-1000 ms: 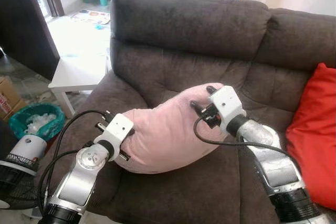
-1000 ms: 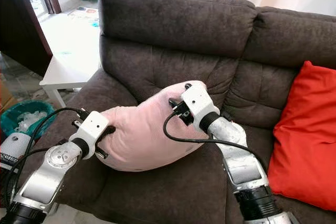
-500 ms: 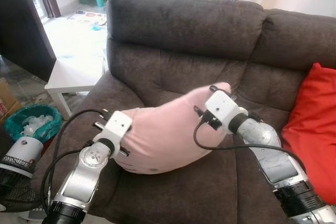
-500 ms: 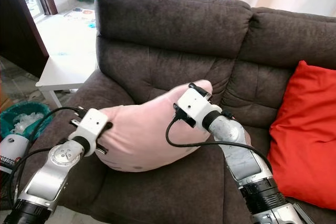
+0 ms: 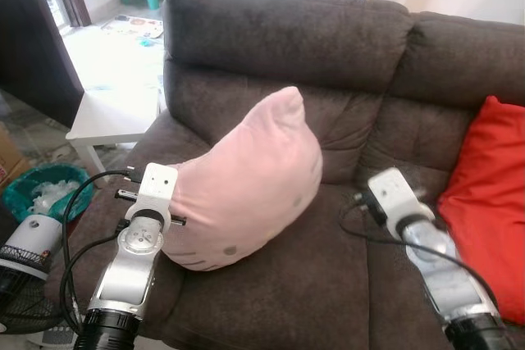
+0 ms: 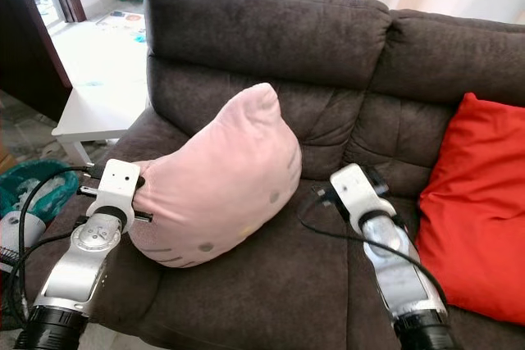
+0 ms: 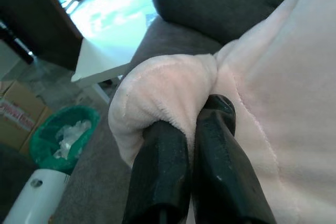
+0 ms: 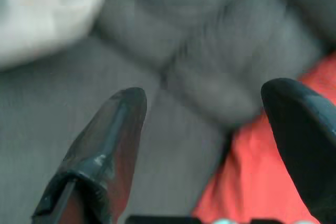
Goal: Move the pillow to the sofa from floor
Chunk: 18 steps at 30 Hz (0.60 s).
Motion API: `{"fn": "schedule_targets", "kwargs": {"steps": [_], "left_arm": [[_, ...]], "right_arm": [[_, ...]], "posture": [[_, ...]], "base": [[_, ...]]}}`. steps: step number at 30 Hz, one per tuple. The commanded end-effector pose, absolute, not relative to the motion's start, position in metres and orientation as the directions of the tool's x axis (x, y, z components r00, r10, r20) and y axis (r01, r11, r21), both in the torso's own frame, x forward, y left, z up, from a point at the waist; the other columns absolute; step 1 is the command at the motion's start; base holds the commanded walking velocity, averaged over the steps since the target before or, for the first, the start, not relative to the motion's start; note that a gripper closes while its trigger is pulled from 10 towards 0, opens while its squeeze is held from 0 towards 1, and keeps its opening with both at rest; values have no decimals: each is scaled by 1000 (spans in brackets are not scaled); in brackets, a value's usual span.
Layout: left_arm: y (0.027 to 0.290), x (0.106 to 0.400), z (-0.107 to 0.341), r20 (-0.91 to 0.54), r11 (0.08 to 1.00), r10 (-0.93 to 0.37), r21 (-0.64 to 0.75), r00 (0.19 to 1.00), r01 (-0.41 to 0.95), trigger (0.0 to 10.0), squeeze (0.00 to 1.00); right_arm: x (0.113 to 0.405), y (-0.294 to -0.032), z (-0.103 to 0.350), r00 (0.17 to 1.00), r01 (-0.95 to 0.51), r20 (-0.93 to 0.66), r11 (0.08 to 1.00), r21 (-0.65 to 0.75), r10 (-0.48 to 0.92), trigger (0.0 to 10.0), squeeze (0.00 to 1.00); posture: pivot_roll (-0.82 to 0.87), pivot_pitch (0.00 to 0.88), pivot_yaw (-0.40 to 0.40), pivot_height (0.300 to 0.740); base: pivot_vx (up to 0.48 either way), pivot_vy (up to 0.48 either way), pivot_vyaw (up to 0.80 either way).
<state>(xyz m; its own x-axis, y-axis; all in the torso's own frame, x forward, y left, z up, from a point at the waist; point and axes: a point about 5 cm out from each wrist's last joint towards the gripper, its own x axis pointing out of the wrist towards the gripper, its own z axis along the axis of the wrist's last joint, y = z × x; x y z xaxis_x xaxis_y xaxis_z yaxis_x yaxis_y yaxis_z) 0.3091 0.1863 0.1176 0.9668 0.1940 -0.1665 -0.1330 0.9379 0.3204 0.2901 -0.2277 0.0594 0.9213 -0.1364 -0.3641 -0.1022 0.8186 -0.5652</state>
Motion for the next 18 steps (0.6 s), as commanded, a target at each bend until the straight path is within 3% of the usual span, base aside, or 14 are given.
{"fn": "schedule_targets", "kwargs": {"steps": [1,9,12,18], "left_arm": [[201,314,135,-67,918,298,292,952,-267,10000,0],[186,313,126,-89,952,201,252,976,-173,10000,0],[165,312,119,-108,971,14,238,994,13,10000,0],[148,307,108,-141,932,-165,302,976,201,10000,0]], "right_arm": [[271,-236,29,870,-85,-445,826,-557,-211,10000,0],[230,-233,-27,755,-106,-596,845,-524,-275,10000,0],[211,-230,-48,703,-134,-654,851,-508,-280,10000,0],[188,-231,-66,626,-97,-710,871,-482,-324,10000,0]], "posture": [[76,32,-87,740],[77,33,-85,740],[76,33,-86,740],[77,32,-86,740]], "base": [[0,0,0],[0,0,0],[0,0,0],[0,0,0]]}}
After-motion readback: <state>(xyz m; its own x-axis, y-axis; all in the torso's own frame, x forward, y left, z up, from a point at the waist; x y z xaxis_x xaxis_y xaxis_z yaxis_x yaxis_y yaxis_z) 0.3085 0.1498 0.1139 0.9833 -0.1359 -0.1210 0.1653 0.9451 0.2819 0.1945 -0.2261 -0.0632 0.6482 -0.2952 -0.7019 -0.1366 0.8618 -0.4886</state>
